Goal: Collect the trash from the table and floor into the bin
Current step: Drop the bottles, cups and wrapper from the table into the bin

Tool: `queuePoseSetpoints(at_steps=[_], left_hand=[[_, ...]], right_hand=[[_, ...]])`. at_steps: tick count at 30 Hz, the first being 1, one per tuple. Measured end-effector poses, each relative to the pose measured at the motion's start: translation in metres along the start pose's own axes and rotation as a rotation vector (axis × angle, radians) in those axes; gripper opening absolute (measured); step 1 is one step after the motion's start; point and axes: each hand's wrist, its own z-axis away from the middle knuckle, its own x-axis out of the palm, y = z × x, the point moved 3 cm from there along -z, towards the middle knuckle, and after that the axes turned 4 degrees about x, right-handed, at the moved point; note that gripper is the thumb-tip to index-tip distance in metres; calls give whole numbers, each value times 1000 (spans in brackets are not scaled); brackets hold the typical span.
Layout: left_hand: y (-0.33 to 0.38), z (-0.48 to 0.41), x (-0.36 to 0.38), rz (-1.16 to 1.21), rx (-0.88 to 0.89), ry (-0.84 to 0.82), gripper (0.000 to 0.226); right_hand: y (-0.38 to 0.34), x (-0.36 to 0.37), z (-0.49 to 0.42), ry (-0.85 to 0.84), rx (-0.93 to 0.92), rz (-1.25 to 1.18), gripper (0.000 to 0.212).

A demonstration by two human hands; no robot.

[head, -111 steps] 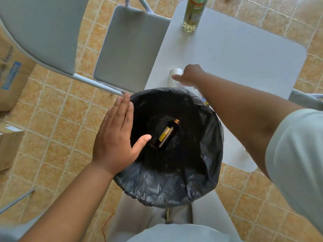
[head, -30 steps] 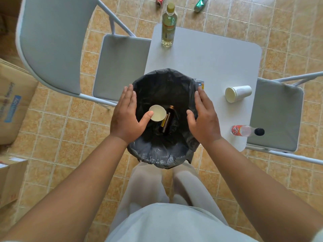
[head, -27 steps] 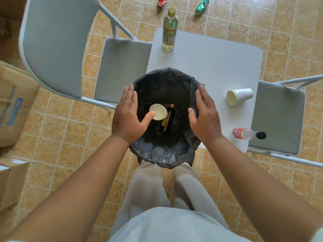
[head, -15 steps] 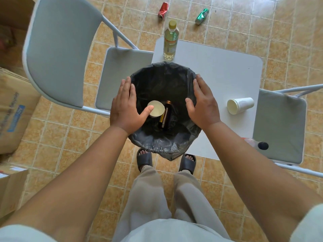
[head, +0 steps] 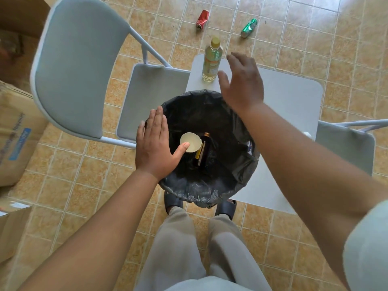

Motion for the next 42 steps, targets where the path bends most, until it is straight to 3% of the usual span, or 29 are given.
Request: queuePoseSetpoints(at_steps=[6, 11, 17, 22, 27, 30, 34, 38, 42], left_hand=[[-1, 0, 3, 42, 13, 25, 92], [-3, 0, 5, 60, 14, 52, 92], [-3, 0, 5, 79, 26, 76, 91], [-3, 0, 6, 83, 32, 76, 90], [-3, 0, 3, 100, 17, 57, 88], [-2, 0, 2, 116, 6, 34, 87], [-1, -1, 0, 123, -3, 12, 85], [-1, 0, 0, 135, -3, 15, 84], [-2, -1, 0, 136, -1, 15, 85]], right_hand=[[-5, 48, -95, -371, -25, 331, 55], [0, 75, -120, -528, -26, 444, 69], [17, 84, -103, -390, -56, 433, 40], [27, 67, -81, -321, -18, 338, 33], [16, -11, -44, 57, -39, -62, 36], [2, -76, -5, 330, -124, -322, 22], [-12, -137, 48, 475, -132, -567, 21], [-25, -141, 85, 456, -96, -700, 34], [-31, -81, 112, 170, 103, -440, 37]])
